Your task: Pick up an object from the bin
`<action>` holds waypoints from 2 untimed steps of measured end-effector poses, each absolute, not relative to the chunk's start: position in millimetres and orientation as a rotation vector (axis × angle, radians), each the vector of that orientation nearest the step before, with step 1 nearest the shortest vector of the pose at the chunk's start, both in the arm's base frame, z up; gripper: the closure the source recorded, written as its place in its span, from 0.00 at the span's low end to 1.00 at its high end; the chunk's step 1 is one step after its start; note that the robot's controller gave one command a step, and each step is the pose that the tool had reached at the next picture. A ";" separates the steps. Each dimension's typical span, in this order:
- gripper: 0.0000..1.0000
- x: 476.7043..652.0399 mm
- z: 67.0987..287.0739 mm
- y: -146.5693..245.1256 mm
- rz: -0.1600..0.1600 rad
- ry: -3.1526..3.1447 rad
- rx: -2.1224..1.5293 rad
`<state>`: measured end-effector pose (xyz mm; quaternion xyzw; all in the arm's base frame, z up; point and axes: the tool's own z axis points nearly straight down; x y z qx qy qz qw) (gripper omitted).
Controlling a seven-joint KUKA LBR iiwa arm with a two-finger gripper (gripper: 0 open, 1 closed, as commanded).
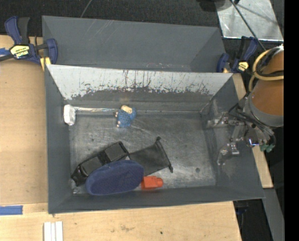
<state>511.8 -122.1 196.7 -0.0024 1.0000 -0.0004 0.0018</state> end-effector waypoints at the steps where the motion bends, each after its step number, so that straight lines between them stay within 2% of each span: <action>1: 0.00 493.8 88.3 -59.2 0.005 3.148 -0.002; 2: 0.00 509.0 96.4 60.9 0.005 3.133 -0.151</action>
Offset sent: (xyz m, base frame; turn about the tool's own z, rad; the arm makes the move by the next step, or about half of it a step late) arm -0.0163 0.0596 -0.1042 0.0081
